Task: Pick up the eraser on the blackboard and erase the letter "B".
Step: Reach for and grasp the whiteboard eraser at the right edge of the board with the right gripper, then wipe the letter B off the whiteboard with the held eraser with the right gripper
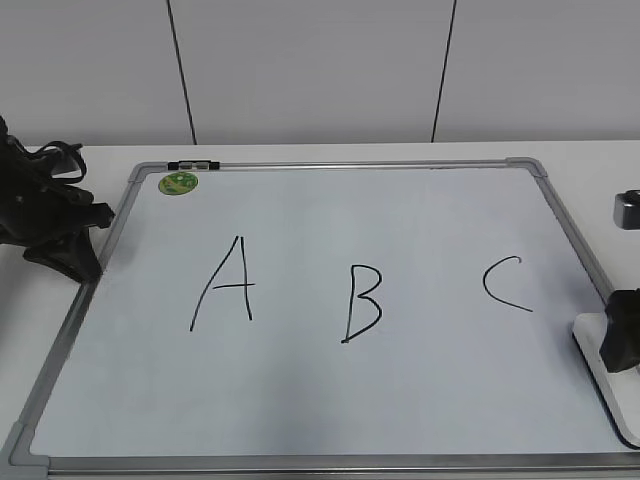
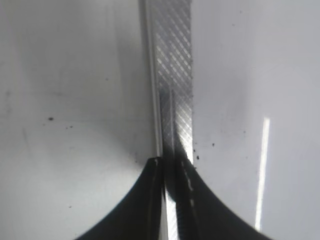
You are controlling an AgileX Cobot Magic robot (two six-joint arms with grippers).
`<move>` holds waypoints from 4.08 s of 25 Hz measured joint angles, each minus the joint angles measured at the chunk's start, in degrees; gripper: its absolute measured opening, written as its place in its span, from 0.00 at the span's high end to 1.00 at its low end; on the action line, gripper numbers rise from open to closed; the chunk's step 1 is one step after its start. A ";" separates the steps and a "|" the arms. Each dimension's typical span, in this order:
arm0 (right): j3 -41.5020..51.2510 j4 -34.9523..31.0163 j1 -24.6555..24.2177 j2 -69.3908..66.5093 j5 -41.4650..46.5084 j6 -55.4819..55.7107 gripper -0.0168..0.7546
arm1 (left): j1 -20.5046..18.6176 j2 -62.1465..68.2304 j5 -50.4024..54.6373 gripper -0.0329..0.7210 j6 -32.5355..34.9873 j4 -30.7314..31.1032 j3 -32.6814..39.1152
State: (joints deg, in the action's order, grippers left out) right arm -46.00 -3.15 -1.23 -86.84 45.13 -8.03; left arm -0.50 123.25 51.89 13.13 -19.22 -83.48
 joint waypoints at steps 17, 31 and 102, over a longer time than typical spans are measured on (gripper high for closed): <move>-0.23 0.00 0.00 -8.90 -6.10 -0.22 0.17 | 0.00 0.00 0.00 0.91 0.00 0.00 0.00; -2.15 -0.30 0.00 -9.40 -3.17 -0.22 0.27 | 0.00 0.00 0.08 0.91 0.00 0.00 0.00; -63.46 -0.30 32.91 -45.98 24.57 -2.27 0.28 | 0.00 0.00 0.21 0.91 0.00 -0.27 0.00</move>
State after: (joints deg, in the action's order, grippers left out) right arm -109.46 -3.46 31.67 -132.82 69.70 -10.30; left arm -0.50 123.25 52.10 13.13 -19.48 -83.48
